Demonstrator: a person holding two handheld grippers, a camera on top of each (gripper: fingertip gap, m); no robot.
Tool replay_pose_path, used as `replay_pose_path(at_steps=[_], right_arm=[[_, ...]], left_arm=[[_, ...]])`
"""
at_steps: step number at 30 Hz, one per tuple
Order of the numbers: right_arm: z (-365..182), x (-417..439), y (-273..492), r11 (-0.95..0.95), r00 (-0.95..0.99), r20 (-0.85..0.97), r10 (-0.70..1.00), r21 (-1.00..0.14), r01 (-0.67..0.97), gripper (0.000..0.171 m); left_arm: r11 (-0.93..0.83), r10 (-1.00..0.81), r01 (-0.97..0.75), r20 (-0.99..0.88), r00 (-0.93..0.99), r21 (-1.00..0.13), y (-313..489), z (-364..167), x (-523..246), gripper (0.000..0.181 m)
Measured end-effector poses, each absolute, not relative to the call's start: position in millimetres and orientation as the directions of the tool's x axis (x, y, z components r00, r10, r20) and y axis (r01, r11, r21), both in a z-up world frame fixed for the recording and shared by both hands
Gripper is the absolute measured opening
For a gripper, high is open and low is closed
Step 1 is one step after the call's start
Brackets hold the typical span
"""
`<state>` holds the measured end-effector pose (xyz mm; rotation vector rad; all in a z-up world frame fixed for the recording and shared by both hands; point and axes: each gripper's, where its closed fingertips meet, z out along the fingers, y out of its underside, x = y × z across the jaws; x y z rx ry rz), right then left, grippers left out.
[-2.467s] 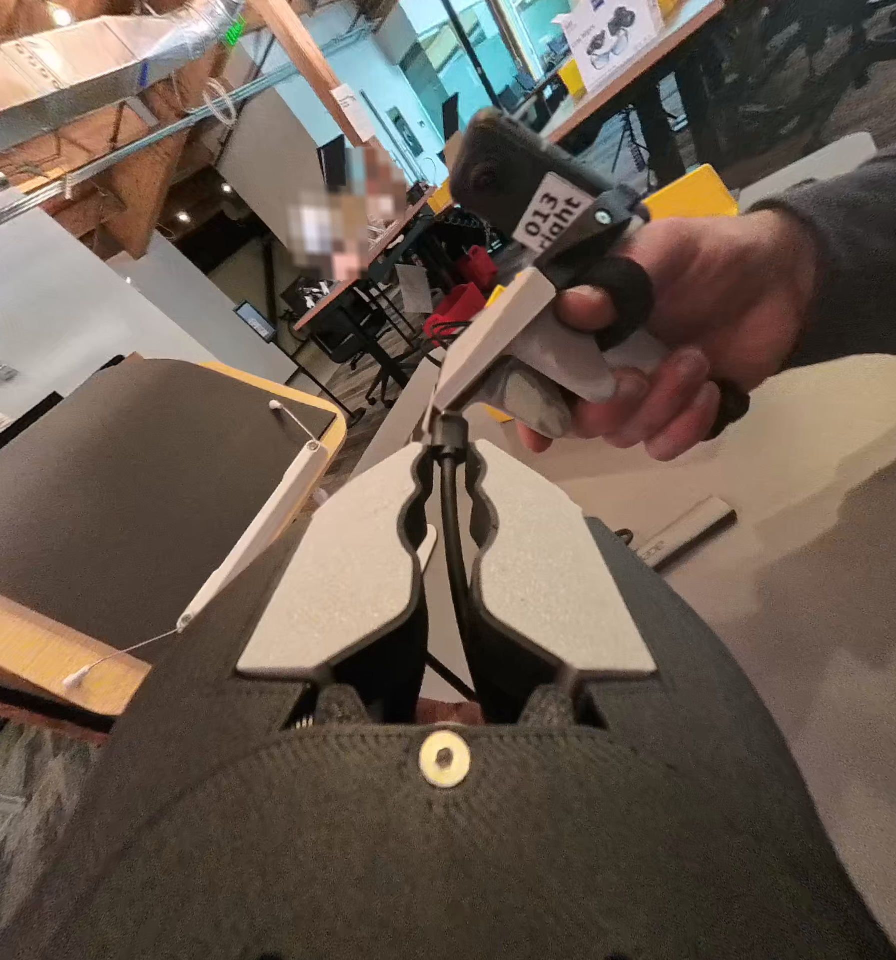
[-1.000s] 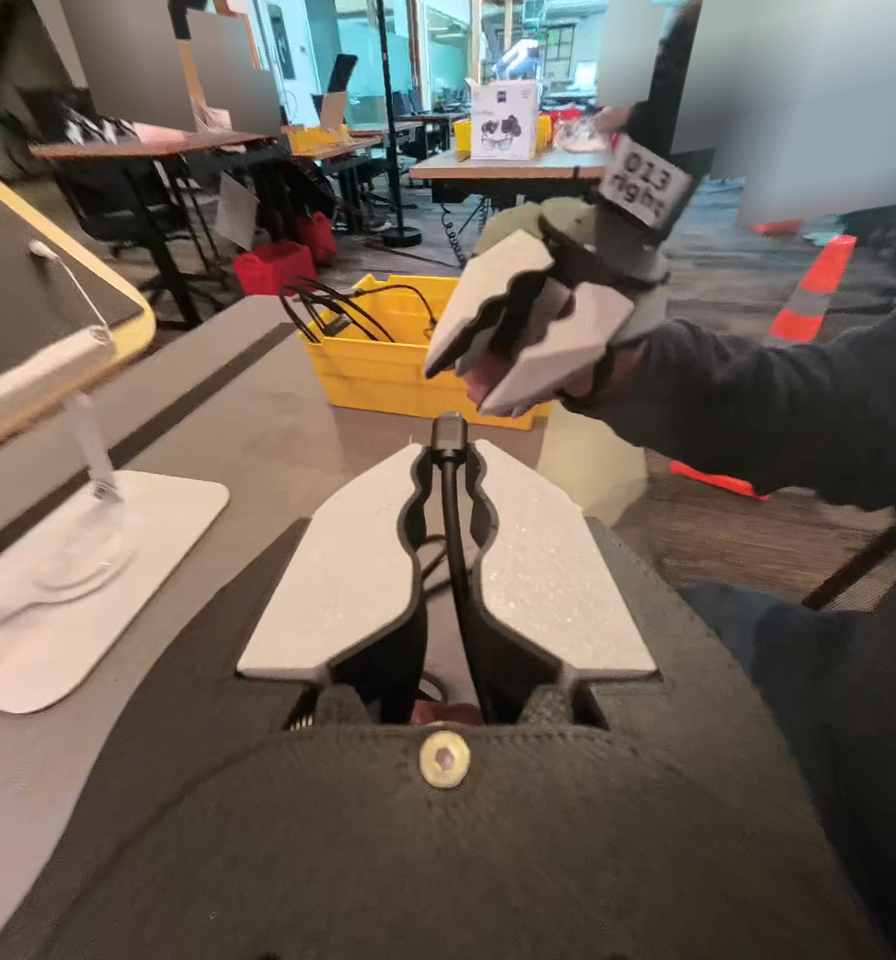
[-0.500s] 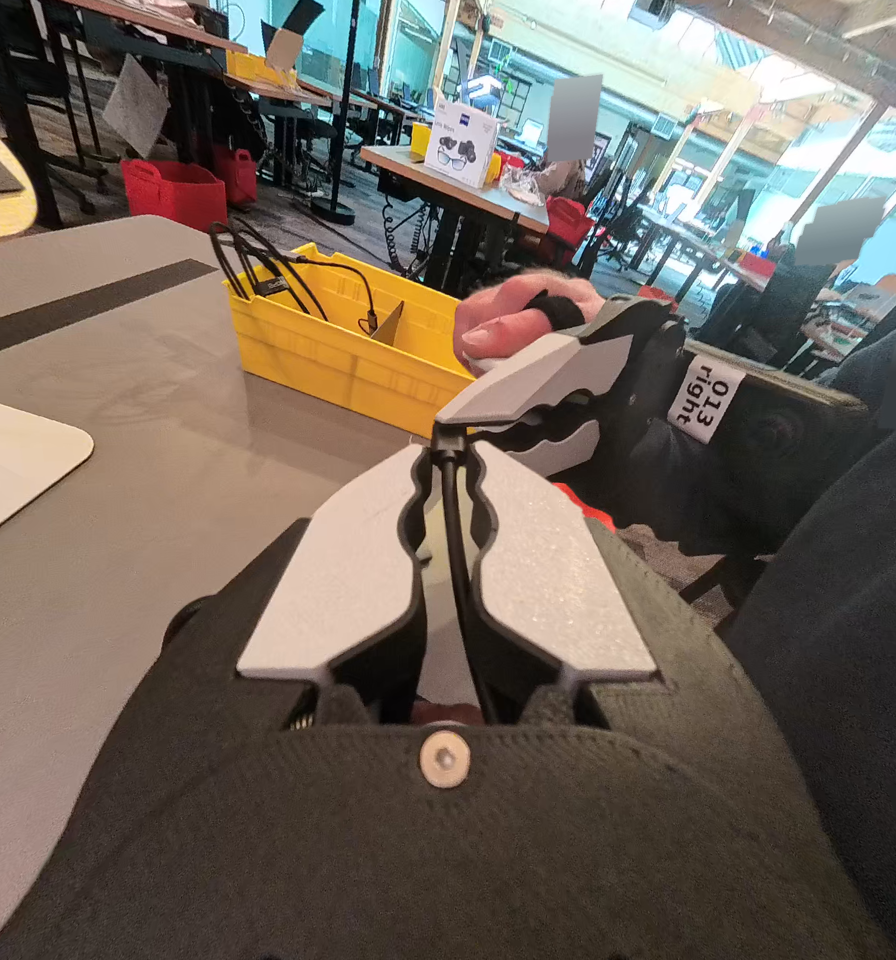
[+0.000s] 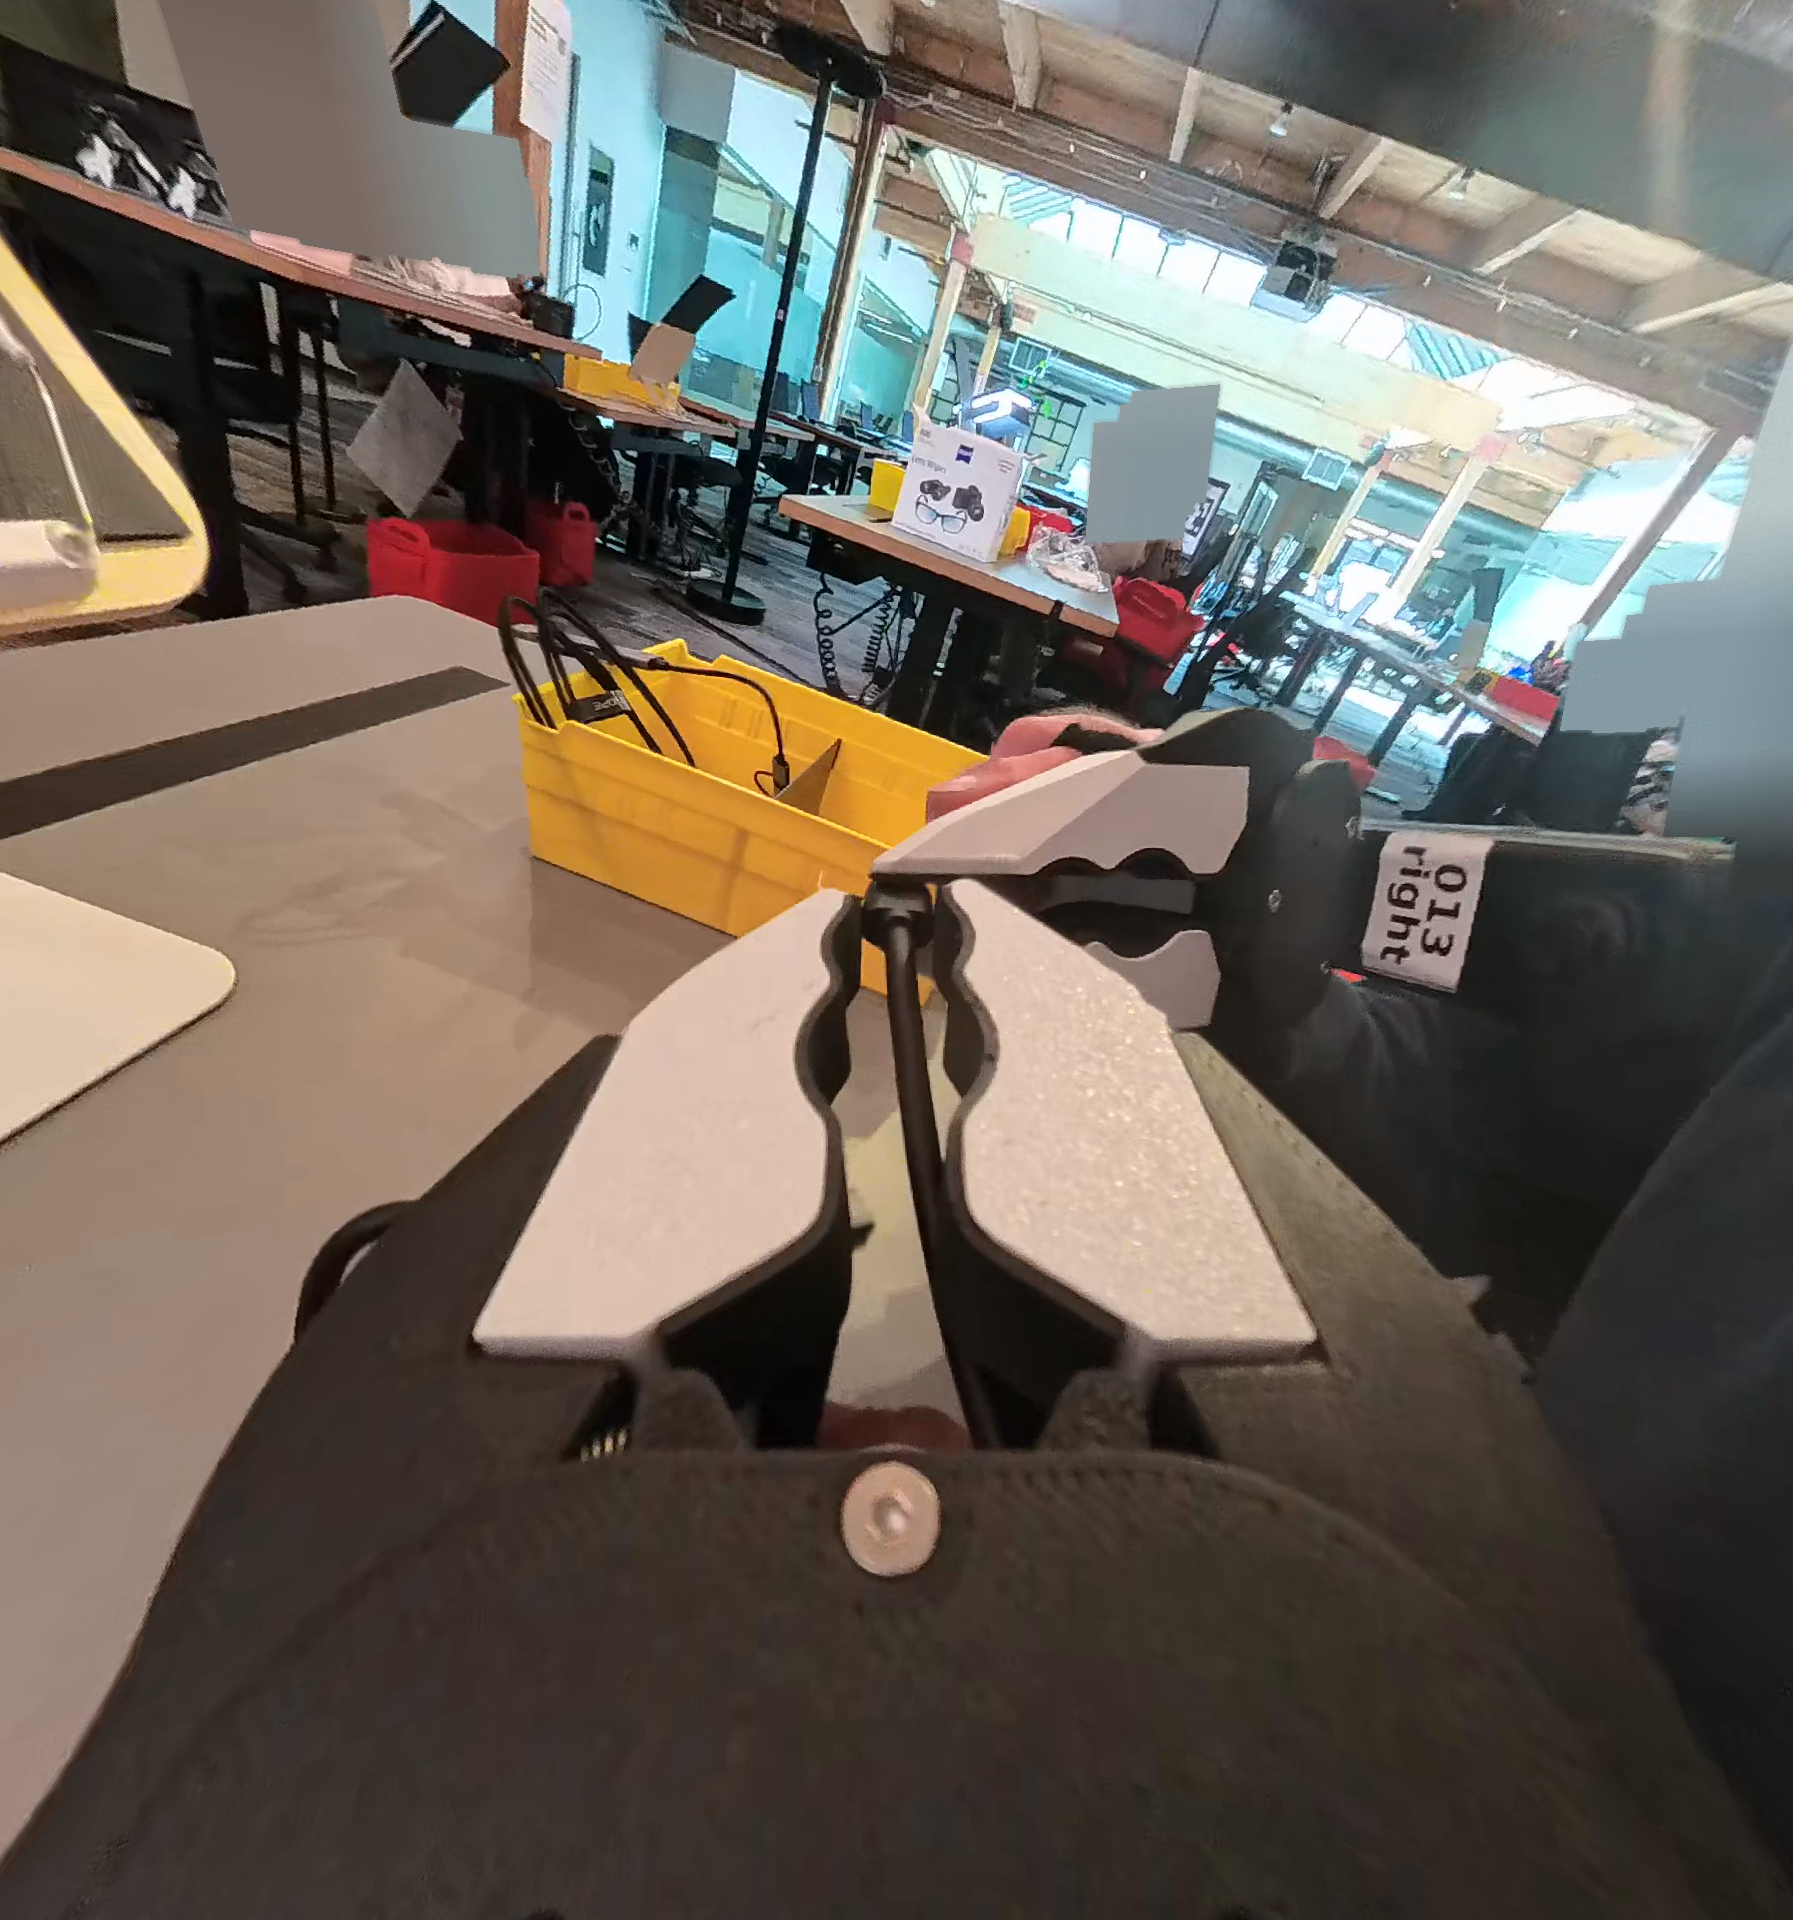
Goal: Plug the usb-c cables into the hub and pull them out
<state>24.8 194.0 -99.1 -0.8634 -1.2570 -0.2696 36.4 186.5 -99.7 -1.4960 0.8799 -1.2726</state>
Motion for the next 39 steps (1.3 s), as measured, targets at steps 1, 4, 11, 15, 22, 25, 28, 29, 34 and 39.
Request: replay_pose_path(at_steps=[1,4,11,15,22,25,28,29,34,39], right_arm=[[-99.0,24.7,193.9,0.668,0.324,0.907,0.268,-0.417,0.616,0.004],[-98.3,24.5,193.8,0.672,0.319,0.91,0.264,-0.411,0.616,0.004],[-98.3,27.8,196.1,0.667,0.335,0.897,0.287,-0.439,0.603,0.008],[-98.6,40.9,199.2,0.646,0.353,0.888,0.294,-0.457,0.611,0.006],[-132.3,85.2,218.1,0.358,0.445,0.701,0.558,-0.686,0.633,0.03],[-165.6,107.8,218.1,0.173,0.511,0.554,0.658,-0.771,0.613,0.033],[-215.1,119.2,213.6,0.008,0.506,0.45,0.736,-0.754,0.657,0.046],[-233.5,121.5,210.8,-0.037,0.487,0.424,0.763,-0.724,0.688,0.046],[-298.5,128.6,196.2,-0.213,0.452,0.287,0.844,-0.594,0.776,0.041],[-318.0,123.5,193.8,-0.292,0.499,0.243,0.832,-0.572,0.766,0.019]], left_arm=[[-0.272,-0.939,0.05,0.276,0.206,-0.961,186.4,-99.6,36.3,0.012],[-0.246,-0.942,0.047,0.25,0.224,-0.968,186.2,-99.1,36.3,0.012],[-0.244,-0.938,0.025,0.242,0.248,-0.97,189.8,-100.5,33.3,0.012],[-0.253,-0.933,0.017,0.249,0.259,-0.967,193.3,-100.8,25.8,0.012],[-0.219,-0.928,-0.035,0.197,0.316,-0.975,201.4,-110.1,10.3,0.012],[-0.213,-0.923,-0.057,0.182,0.34,-0.975,205.8,-114.1,-0.6,0.012],[-0.194,-0.919,-0.08,0.152,0.364,-0.978,209.8,-114.2,-10.8,0.012],[-0.185,-0.918,-0.092,0.138,0.372,-0.979,210.5,-114.3,-13.2,0.012],[-0.163,-0.912,-0.117,0.105,0.396,-0.98,211.1,-113.2,-20.6,0.012],[-0.154,-0.895,-0.131,0.082,0.438,-0.979,218.3,-113.2,-32.3,0.012]])
